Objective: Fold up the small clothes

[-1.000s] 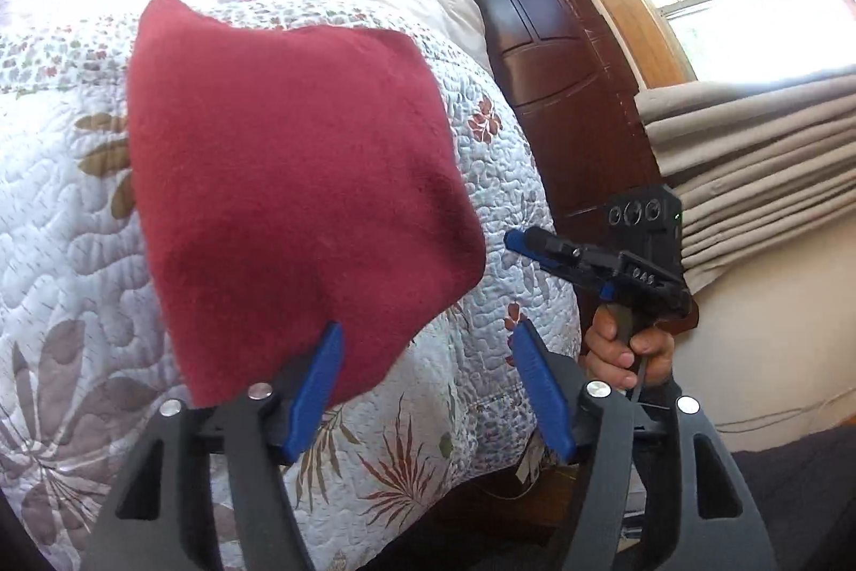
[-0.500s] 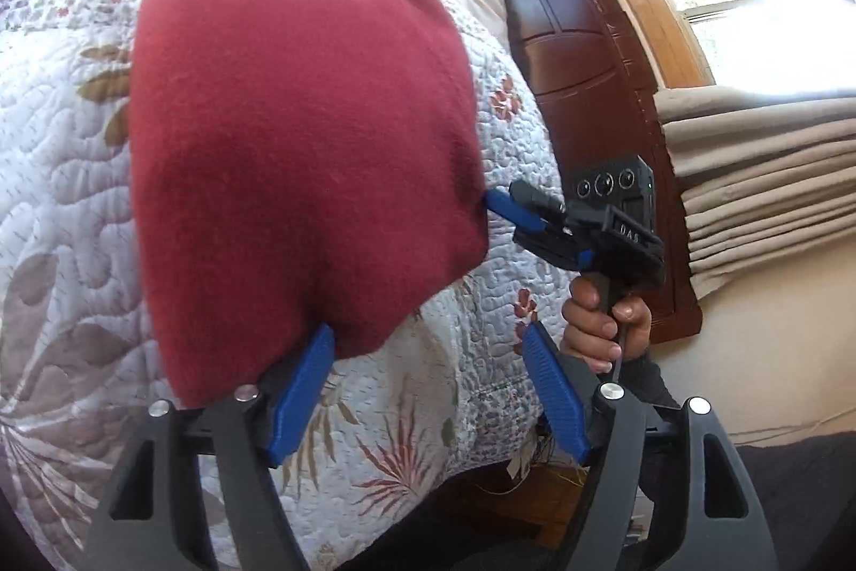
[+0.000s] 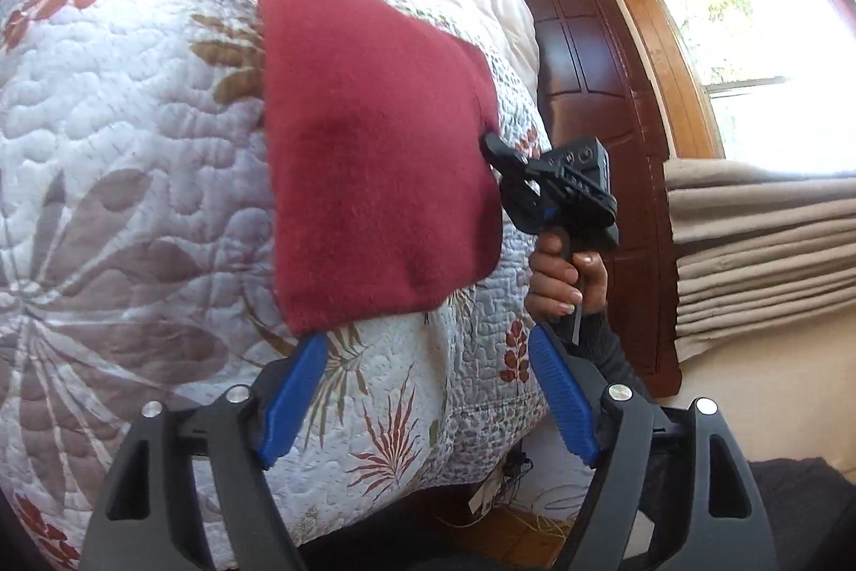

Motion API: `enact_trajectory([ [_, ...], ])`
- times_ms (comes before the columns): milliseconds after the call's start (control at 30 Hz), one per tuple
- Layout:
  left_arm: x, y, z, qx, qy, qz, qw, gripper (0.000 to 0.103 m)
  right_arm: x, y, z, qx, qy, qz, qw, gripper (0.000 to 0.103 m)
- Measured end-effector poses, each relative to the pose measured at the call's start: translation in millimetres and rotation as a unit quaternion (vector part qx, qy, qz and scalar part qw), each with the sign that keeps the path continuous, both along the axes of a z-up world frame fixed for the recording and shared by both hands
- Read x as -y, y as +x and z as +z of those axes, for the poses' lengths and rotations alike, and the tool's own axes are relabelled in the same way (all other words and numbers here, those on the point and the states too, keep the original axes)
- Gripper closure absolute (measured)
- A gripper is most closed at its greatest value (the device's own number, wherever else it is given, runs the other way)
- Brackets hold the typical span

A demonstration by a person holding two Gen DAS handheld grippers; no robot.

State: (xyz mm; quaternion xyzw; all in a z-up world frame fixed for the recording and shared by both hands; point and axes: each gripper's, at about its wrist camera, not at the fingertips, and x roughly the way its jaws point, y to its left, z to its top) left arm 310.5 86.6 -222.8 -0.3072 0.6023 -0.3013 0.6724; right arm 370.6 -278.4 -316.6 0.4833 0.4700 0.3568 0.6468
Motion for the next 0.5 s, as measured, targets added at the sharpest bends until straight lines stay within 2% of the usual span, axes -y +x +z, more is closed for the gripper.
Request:
enact_trajectory([
  [67, -8, 7, 0, -0.004, -0.009, 0.010, 0.9999, 0.024, 2, 16, 12, 0.016, 0.007, -0.015, 1.000, 0.067],
  [100, -7, 11, -2, -0.008, -0.002, 0.009, 0.9999, 0.024, -3, 30, 17, 0.021, 0.007, -0.013, 1.000, 0.064],
  [133, -5, 14, -5, -0.018, 0.005, 0.007, 0.9998, 0.024, -10, 41, 19, 0.022, 0.006, -0.004, 1.000, 0.062],
  [167, -3, 14, -7, -0.034, -0.004, 0.003, 0.9994, 0.024, -20, 54, 16, 0.020, 0.004, 0.009, 1.000, 0.055],
  [200, -2, 13, -8, -0.043, -0.016, -0.005, 0.9989, 0.023, -29, 64, 12, 0.016, -0.006, 0.025, 1.000, 0.053],
  [267, 5, 6, -5, -0.051, -0.022, -0.029, 0.9980, 0.019, -45, 77, -1, 0.002, -0.043, 0.051, 0.998, 0.059],
  [300, 6, 2, -5, -0.063, -0.031, -0.038, 0.9968, 0.019, -47, 81, -9, -0.006, -0.055, 0.057, 0.997, 0.072],
  [333, 8, -1, -6, -0.075, -0.035, -0.046, 0.9955, 0.019, -46, 83, -12, -0.012, -0.057, 0.058, 0.997, 0.077],
  [367, 9, -5, -6, -0.082, -0.034, -0.054, 0.9946, 0.019, -38, 82, -14, -0.017, -0.049, 0.052, 0.997, 0.079],
  [433, 7, -9, -2, -0.085, -0.030, -0.066, 0.9937, 0.019, -11, 74, -17, -0.013, -0.024, 0.031, 0.999, 0.064],
  [467, 1, -8, 0, -0.085, -0.041, -0.061, 0.9936, 0.019, -2, 70, -17, -0.015, -0.009, 0.024, 1.000, 0.048],
  [500, -8, -5, 3, -0.082, -0.051, -0.050, 0.9941, 0.019, 5, 69, -21, -0.023, -0.010, 0.019, 0.999, 0.017],
])
